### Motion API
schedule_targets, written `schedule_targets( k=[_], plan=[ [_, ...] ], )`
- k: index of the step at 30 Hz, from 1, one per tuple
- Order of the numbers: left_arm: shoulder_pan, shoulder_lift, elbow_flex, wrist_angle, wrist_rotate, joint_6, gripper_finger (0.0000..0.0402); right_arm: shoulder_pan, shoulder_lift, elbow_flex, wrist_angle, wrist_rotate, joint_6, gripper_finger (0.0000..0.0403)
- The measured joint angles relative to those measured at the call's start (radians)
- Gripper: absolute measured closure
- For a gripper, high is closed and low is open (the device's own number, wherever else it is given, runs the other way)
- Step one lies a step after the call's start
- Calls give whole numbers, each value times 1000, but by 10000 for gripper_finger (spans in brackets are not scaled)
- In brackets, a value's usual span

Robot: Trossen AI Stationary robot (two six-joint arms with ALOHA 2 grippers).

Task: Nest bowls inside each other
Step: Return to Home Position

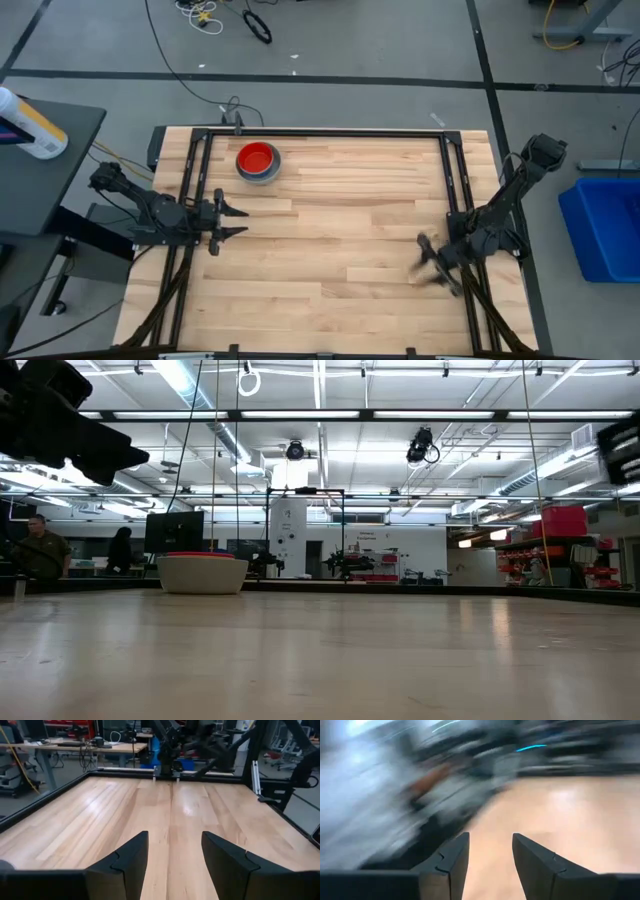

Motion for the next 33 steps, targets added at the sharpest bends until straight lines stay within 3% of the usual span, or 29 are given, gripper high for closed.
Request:
schedule_targets(
  k=[2,4,10,16,19,23,27,31,33],
  plan=[
    [0,0,0,-3,1,0,210,0,9,0,53,-206,-130,240],
    [0,0,1,-6,0,0,210,-1,-10,2,102,-308,-240,235],
    [0,0,1,-13,-5,1,210,0,-274,1,-204,-275,-289,221],
    [0,0,0,-14,-6,-17,211,0,-749,2,-642,-244,-336,213],
    [1,2,0,-14,8,-20,211,3,-769,43,-705,-293,-382,211],
    [0,10,0,-15,36,-32,215,6,-767,46,-762,-138,-299,211],
    [0,21,0,-14,29,-40,219,-28,-768,46,-756,-4,-340,215],
    [0,30,0,-13,29,-35,225,-133,-768,46,-748,198,-390,217],
    [0,31,-1,-7,27,-35,228,-218,-768,46,-745,241,-415,217]
  ],
)
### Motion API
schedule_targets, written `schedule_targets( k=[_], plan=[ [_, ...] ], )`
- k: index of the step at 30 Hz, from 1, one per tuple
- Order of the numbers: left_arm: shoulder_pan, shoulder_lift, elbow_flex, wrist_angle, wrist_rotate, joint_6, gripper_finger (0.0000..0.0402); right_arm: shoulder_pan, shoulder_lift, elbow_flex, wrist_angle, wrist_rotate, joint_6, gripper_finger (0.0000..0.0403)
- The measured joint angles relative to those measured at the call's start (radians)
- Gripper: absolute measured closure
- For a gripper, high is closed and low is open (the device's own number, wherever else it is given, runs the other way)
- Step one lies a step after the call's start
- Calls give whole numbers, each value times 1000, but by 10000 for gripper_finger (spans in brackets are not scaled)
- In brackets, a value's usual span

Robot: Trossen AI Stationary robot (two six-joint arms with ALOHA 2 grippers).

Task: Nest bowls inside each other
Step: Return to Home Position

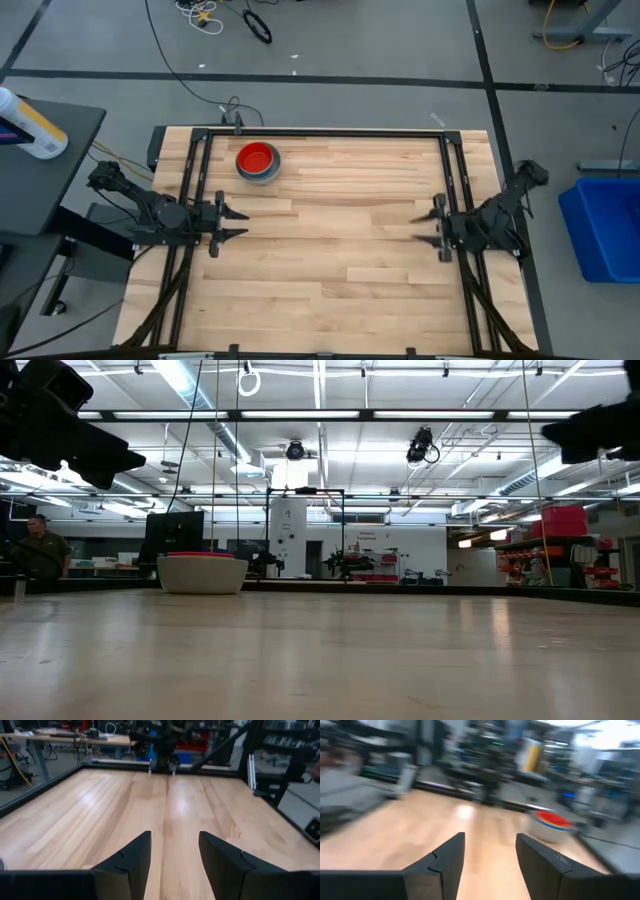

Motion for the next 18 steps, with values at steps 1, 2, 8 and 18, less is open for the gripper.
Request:
schedule_targets(
  k=[1,2,8,18],
  plan=[
    [0,5,0,2,-1,6,229,-49,0,0,1,1,-12,217],
    [0,5,0,4,-4,18,230,-106,0,0,1,-9,-20,216],
    [0,4,-5,41,-132,71,243,-449,0,-9,21,-313,-29,213],
    [88,4,-62,235,-120,244,284,-928,69,-46,103,-776,69,218]
  ],
)
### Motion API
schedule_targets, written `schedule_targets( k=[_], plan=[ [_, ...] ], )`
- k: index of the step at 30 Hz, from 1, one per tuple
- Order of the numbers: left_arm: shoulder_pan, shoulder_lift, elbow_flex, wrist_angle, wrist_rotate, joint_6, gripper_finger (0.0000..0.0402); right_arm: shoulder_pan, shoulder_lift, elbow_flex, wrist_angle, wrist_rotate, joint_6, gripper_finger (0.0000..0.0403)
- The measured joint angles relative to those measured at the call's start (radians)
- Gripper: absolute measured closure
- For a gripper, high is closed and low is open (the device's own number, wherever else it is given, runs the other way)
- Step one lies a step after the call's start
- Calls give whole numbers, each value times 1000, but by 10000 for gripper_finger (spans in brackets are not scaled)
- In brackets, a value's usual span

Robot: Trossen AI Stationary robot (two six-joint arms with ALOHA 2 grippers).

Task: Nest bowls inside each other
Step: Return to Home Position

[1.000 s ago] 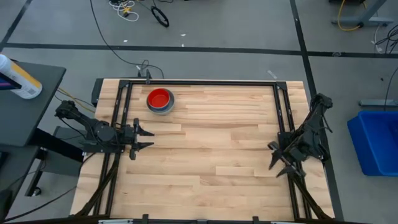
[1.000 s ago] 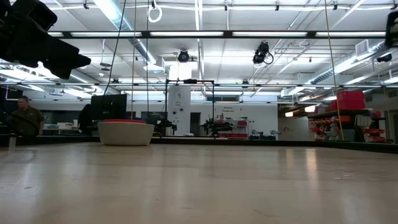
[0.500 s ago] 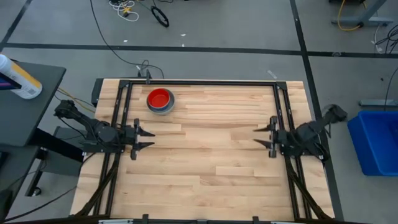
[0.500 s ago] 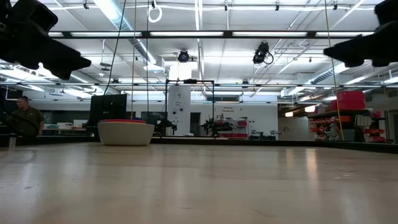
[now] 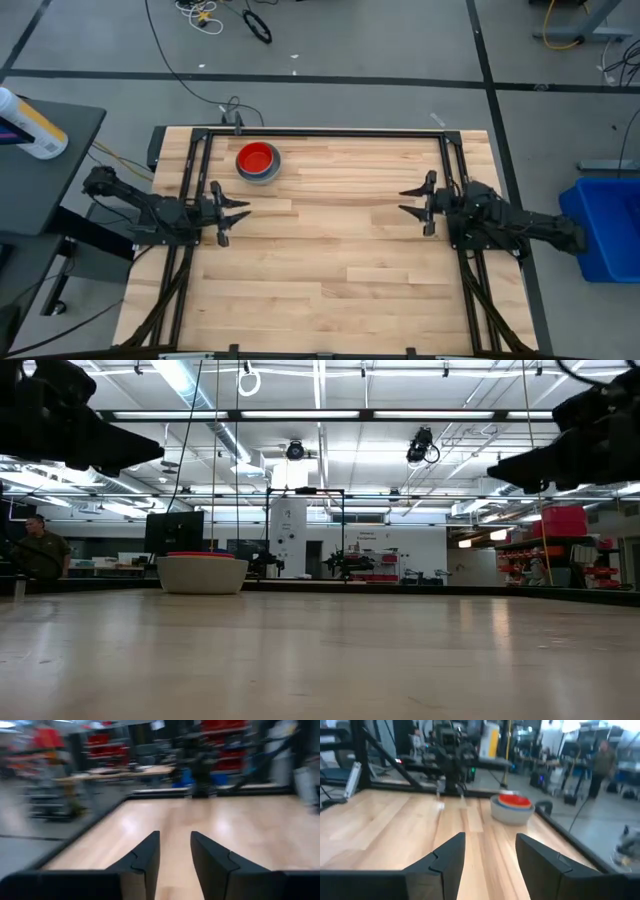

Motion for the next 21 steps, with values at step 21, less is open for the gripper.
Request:
schedule_targets(
  k=[21],
  plan=[
    [-9,30,3,-54,574,45,295,-134,192,0,74,-270,54,215]
  ],
)
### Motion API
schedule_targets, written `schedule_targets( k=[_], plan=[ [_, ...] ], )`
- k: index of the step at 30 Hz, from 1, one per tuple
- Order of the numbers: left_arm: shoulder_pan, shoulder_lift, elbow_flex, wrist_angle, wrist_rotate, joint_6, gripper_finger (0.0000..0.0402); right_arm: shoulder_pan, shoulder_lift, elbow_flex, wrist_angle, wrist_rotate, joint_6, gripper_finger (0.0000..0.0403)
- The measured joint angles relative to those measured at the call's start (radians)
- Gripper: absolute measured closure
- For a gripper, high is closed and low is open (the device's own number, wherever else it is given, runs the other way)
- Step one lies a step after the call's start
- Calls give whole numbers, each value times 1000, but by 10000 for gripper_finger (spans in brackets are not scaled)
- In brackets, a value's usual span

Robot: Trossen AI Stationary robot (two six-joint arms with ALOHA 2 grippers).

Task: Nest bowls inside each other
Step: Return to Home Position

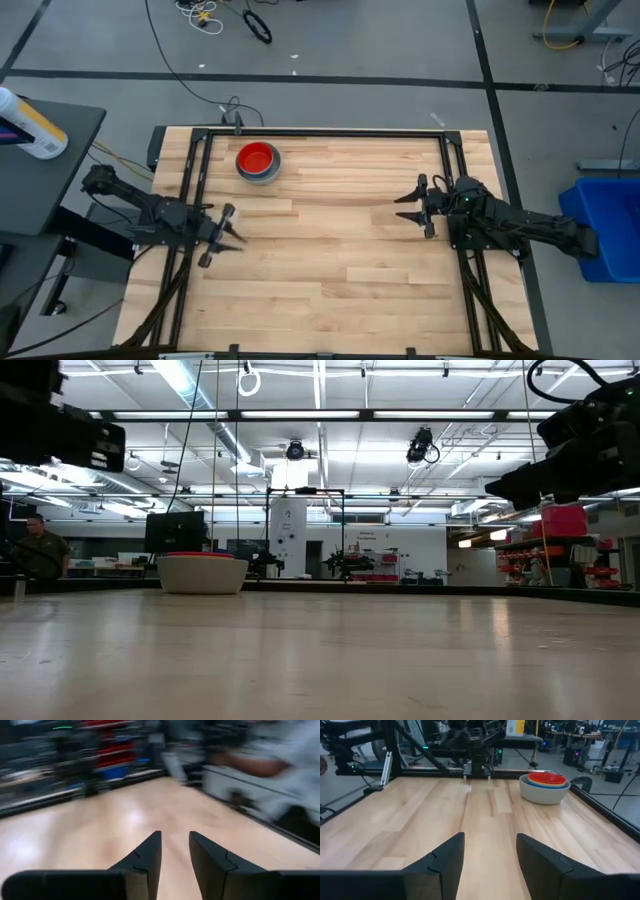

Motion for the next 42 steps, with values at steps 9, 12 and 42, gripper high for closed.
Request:
schedule_targets(
  k=[9,12,42],
  plan=[
    [-1,0,0,44,289,-44,301,0,1,0,1,0,45,206],
    [0,0,0,-1,283,-54,299,0,1,0,3,3,47,206],
    [543,-147,121,-269,519,-66,294,2,-24,0,102,-71,39,215]
  ],
)
